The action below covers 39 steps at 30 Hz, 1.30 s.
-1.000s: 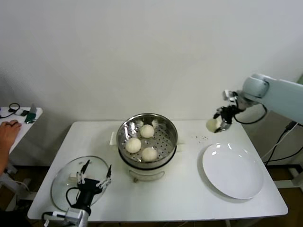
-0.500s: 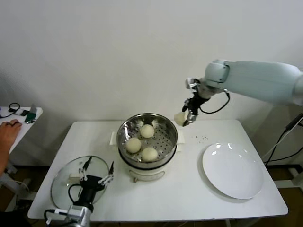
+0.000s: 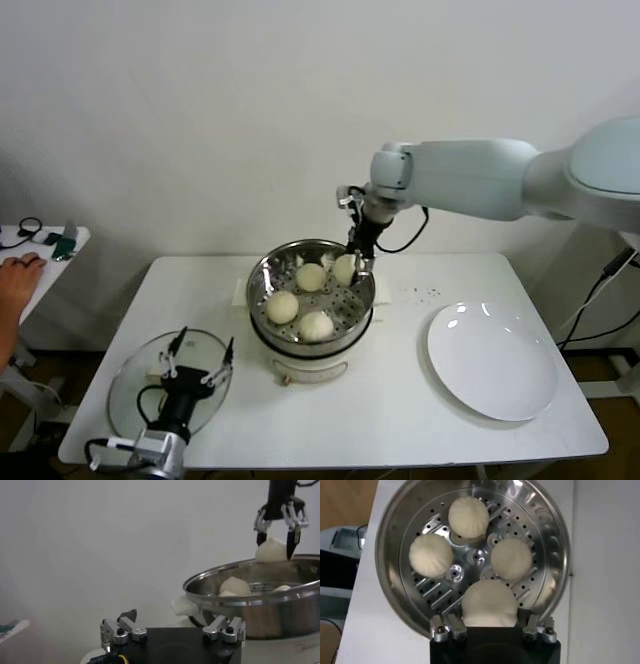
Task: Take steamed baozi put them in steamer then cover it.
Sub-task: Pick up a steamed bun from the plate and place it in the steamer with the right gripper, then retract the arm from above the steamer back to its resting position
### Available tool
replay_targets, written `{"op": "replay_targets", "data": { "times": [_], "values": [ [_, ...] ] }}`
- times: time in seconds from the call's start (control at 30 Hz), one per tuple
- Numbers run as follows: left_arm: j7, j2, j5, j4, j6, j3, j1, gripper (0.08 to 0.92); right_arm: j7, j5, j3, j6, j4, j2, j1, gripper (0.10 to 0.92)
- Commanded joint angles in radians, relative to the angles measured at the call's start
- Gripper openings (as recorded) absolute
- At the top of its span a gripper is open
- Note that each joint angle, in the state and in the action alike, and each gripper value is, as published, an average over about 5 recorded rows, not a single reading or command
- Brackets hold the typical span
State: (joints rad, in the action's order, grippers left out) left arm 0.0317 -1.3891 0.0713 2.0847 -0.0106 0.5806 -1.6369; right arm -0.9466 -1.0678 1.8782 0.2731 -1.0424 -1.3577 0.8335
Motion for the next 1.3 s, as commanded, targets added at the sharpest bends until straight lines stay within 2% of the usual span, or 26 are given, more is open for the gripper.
{"op": "replay_targets", "data": {
  "times": [0.03,0.57,0.77,0.9,1.13,1.3],
  "values": [
    [-0.011,0.01,-0.009,-0.001,0.002,0.003,0.013,0.823,-0.007,0.013,0.027,-0.005,0.074,-0.115,-0.068,0.712],
    [-0.02,0.024,-0.015,-0.019,-0.005,0.007,0.033,0.823,0.004,0.059,0.024,-0.003,0.074,-0.11,-0.118,0.727],
    [-0.019,0.029,-0.015,-0.021,-0.008,0.004,0.033,0.823,-0.006,0.073,0.011,-0.003,0.07,-0.103,-0.111,0.808],
    [-0.02,0.033,-0.015,-0.024,-0.009,0.006,0.035,0.823,-0.022,0.075,0.005,-0.007,0.066,-0.087,-0.087,0.821],
    [-0.021,0.038,-0.014,-0.029,-0.005,0.007,0.032,0.823,-0.028,0.032,-0.023,-0.011,-0.007,0.002,-0.001,0.823],
    [-0.023,0.045,-0.011,-0.03,-0.003,0.005,0.026,0.823,0.065,-0.007,-0.063,-0.035,-0.077,0.134,0.035,0.823]
  ]
}}
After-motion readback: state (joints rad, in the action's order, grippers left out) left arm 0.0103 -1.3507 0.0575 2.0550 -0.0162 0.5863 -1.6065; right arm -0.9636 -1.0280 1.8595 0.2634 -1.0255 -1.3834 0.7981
